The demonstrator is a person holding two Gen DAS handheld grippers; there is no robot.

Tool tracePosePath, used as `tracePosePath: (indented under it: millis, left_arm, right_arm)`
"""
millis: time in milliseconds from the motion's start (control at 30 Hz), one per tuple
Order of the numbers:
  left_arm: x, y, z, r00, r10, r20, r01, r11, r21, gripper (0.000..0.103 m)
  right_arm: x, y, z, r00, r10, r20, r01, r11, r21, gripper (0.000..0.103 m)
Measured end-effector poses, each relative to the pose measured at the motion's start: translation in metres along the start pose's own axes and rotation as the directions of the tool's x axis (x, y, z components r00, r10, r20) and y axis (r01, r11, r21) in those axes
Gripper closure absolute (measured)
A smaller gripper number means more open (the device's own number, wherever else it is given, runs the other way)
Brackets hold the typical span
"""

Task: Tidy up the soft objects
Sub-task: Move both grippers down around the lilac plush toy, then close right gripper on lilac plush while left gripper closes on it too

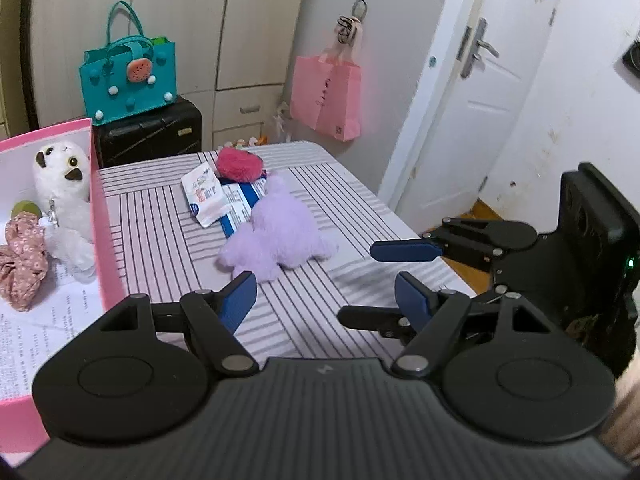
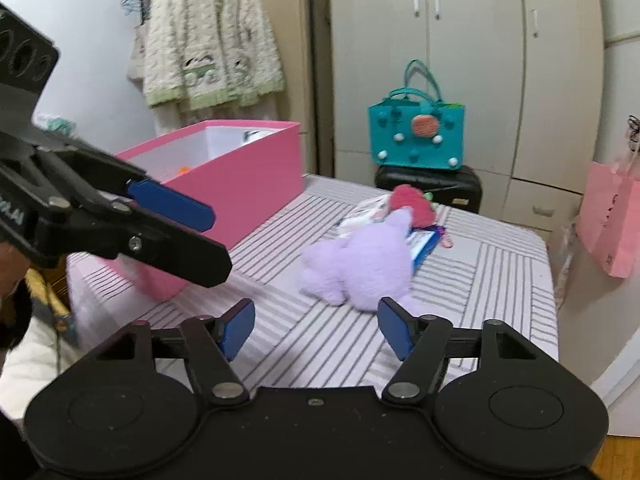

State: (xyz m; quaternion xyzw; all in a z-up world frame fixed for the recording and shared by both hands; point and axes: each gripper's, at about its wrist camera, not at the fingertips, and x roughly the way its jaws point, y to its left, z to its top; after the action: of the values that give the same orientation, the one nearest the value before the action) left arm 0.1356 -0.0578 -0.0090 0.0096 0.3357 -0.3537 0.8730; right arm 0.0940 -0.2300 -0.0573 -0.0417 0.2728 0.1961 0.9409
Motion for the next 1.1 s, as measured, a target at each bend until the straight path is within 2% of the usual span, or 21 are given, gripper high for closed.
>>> tracePosePath:
  millis: [300, 467, 533, 700, 800, 933, 1033, 1100]
  left_arm:
    - [0.049, 0.007, 0.004, 0.989, 0.129, 0.07, -0.124, 0.989, -0.076, 0.029]
    - [0.071, 0.022, 0.008, 0.991, 0.112, 0.075, -0.099, 0.981, -0.168, 0.029]
    - [0.078, 0.026, 0.005, 0.989, 0.129, 0.076, -0.112, 0.976, -0.187, 0.029]
    - [0.095, 0.04, -0.004, 0.982, 0.173, 0.073, -0.15, 0.958, -0.244, 0.029]
    - [0.103, 0.043, -0.008, 0.982, 0.175, 0.067, -0.153, 0.955, -0.254, 0.029]
    - [0.109, 0.041, -0.009, 0.972, 0.225, 0.073, -0.2, 0.946, -0.255, 0.031]
    - [0.11, 0.041, -0.008, 0.974, 0.215, 0.066, -0.19, 0.945, -0.266, 0.037]
    - [0.111, 0.042, -0.008, 0.975, 0.216, 0.048, -0.196, 0.943, -0.27, 0.039]
  right_arm:
    - [0.042, -0.016, -0.007, 0.998, -0.051, 0.028, 0.052, 0.998, -0.025, 0.028]
    - [0.058, -0.014, -0.005, 0.995, -0.1, 0.023, 0.101, 0.992, -0.073, 0.028]
    - [0.062, -0.015, -0.003, 0.993, -0.117, 0.023, 0.119, 0.989, -0.092, 0.027]
    - [0.073, -0.023, 0.003, 0.994, -0.108, -0.005, 0.108, 0.991, -0.077, 0.026]
    - [0.08, -0.026, 0.004, 0.995, -0.102, -0.021, 0.101, 0.993, -0.06, 0.026]
    - [0.087, -0.027, 0.003, 0.995, -0.089, -0.039, 0.088, 0.996, -0.03, 0.026]
    - [0.088, -0.024, 0.001, 0.997, -0.062, -0.036, 0.061, 0.998, -0.007, 0.026]
    - [0.088, -0.021, -0.001, 0.997, -0.078, -0.028, 0.077, 0.997, -0.015, 0.027]
